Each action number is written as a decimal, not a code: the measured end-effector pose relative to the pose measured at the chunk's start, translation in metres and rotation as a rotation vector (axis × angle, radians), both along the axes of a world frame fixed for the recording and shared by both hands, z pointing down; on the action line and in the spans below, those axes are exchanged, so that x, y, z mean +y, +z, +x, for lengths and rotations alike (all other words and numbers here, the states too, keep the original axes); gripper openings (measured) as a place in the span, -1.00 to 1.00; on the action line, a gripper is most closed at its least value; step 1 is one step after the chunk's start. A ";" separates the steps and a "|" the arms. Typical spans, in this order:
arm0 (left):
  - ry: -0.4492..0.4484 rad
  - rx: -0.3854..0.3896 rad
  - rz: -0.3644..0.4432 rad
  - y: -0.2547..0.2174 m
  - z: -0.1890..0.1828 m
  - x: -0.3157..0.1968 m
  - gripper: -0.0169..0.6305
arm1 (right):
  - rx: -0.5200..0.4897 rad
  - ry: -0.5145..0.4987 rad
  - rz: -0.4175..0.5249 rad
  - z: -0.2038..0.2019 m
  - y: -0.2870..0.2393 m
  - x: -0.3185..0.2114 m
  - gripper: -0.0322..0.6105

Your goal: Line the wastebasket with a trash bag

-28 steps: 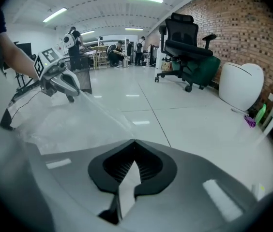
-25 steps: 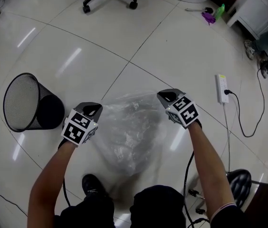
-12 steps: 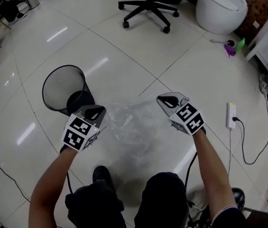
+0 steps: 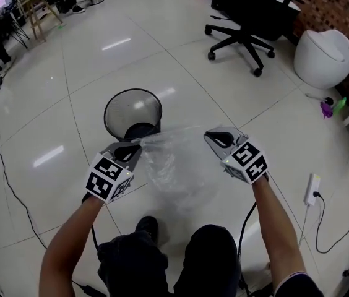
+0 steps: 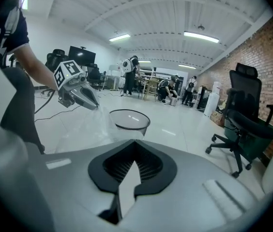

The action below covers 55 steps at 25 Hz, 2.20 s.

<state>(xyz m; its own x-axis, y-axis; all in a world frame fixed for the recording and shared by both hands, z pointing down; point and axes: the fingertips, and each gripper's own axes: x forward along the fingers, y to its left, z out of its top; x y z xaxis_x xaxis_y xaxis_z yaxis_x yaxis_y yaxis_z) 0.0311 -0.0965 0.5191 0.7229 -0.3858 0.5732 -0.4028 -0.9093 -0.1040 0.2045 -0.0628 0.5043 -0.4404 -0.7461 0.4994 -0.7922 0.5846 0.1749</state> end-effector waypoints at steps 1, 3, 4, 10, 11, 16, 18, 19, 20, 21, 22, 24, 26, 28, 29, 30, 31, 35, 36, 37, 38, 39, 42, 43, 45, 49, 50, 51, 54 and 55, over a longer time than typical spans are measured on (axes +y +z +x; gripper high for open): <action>-0.019 -0.005 0.005 -0.005 -0.010 -0.001 -0.91 | -0.002 -0.023 0.005 -0.010 -0.005 -0.004 -0.89; -0.051 -0.010 0.013 -0.015 -0.025 -0.001 -0.91 | -0.005 -0.058 0.013 -0.026 -0.012 -0.008 -0.89; -0.068 -0.009 0.017 -0.019 -0.031 -0.001 -0.91 | -0.007 -0.074 0.015 -0.033 -0.015 -0.010 -0.89; -0.193 -0.011 0.034 -0.035 -0.093 -0.007 -0.91 | -0.020 -0.169 0.034 -0.088 -0.029 -0.028 -0.89; -0.214 -0.011 0.036 -0.037 -0.102 -0.009 -0.91 | -0.022 -0.183 0.038 -0.096 -0.031 -0.033 -0.89; -0.276 -0.013 0.047 -0.046 -0.129 -0.015 -0.91 | -0.024 -0.222 0.046 -0.117 -0.035 -0.047 -0.89; -0.291 -0.011 0.054 -0.049 -0.134 -0.020 -0.91 | -0.019 -0.222 0.051 -0.117 -0.036 -0.053 -0.89; -0.295 -0.012 0.056 -0.050 -0.136 -0.022 -0.91 | -0.019 -0.220 0.053 -0.117 -0.036 -0.056 -0.89; -0.299 -0.014 0.058 -0.050 -0.137 -0.024 -0.91 | -0.020 -0.217 0.054 -0.117 -0.037 -0.058 -0.89; -0.302 -0.015 0.059 -0.049 -0.139 -0.027 -0.91 | -0.020 -0.214 0.056 -0.117 -0.037 -0.060 -0.89; -0.304 -0.014 0.060 -0.048 -0.140 -0.029 -0.91 | -0.020 -0.210 0.057 -0.117 -0.036 -0.062 -0.89; -0.305 -0.011 0.061 -0.046 -0.141 -0.034 -0.91 | -0.019 -0.196 0.057 -0.115 -0.036 -0.067 -0.89; -0.305 -0.008 0.062 -0.044 -0.140 -0.039 -0.91 | -0.021 -0.174 0.057 -0.111 -0.034 -0.074 -0.89; -0.300 -0.006 0.064 -0.042 -0.138 -0.047 -0.91 | -0.024 -0.150 0.061 -0.108 -0.033 -0.082 -0.89; -0.295 -0.004 0.067 -0.041 -0.138 -0.053 -0.91 | -0.026 -0.138 0.065 -0.106 -0.033 -0.088 -0.89; -0.293 0.002 0.072 -0.040 -0.137 -0.062 -0.91 | -0.028 -0.125 0.072 -0.104 -0.034 -0.095 -0.89; -0.293 0.013 0.076 -0.040 -0.136 -0.071 -0.91 | -0.029 -0.112 0.076 -0.102 -0.035 -0.103 -0.89; -0.290 0.045 0.067 -0.039 -0.130 -0.107 -0.91 | -0.028 -0.066 0.067 -0.092 -0.030 -0.131 -0.89; -0.288 0.048 0.064 -0.038 -0.130 -0.114 -0.91 | -0.025 -0.059 0.064 -0.091 -0.028 -0.137 -0.89; -0.285 0.050 0.062 -0.036 -0.128 -0.122 -0.91 | -0.022 -0.053 0.061 -0.090 -0.026 -0.143 -0.89; -0.281 0.052 0.059 -0.035 -0.127 -0.130 -0.91 | -0.019 -0.047 0.058 -0.089 -0.024 -0.149 -0.89; -0.277 0.054 0.057 -0.034 -0.124 -0.138 -0.91 | -0.016 -0.040 0.054 -0.087 -0.022 -0.156 -0.89; -0.270 0.053 0.048 -0.029 -0.118 -0.162 -0.91 | -0.005 -0.017 0.039 -0.079 -0.013 -0.178 -0.89; -0.269 0.053 0.045 -0.027 -0.116 -0.170 -0.91 | -0.003 -0.009 0.034 -0.077 -0.010 -0.185 -0.89; -0.269 0.052 0.043 -0.023 -0.114 -0.186 -0.91 | 0.000 0.006 0.025 -0.073 -0.003 -0.201 -0.89; -0.275 0.040 0.038 -0.014 -0.110 -0.217 -0.91 | 0.005 0.022 -0.001 -0.066 0.012 -0.230 -0.89; -0.277 0.036 0.036 -0.011 -0.110 -0.225 -0.91 | 0.008 0.024 -0.008 -0.065 0.016 -0.237 -0.89; -0.280 0.032 0.034 -0.008 -0.109 -0.232 -0.91 | 0.011 0.026 -0.014 -0.063 0.019 -0.244 -0.89; -0.288 0.028 0.019 0.002 -0.107 -0.251 -0.91 | 0.017 0.029 -0.032 -0.060 0.031 -0.262 -0.89; -0.289 0.028 0.011 0.007 -0.106 -0.257 -0.91 | 0.016 0.032 -0.038 -0.060 0.035 -0.267 -0.89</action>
<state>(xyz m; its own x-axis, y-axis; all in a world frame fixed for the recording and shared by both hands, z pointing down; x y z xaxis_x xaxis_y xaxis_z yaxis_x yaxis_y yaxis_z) -0.0747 -0.3532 0.5259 0.5975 -0.5840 0.5495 -0.6480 -0.7553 -0.0980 0.1449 -0.3296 0.5393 -0.4088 -0.7396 0.5346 -0.8078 0.5659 0.1652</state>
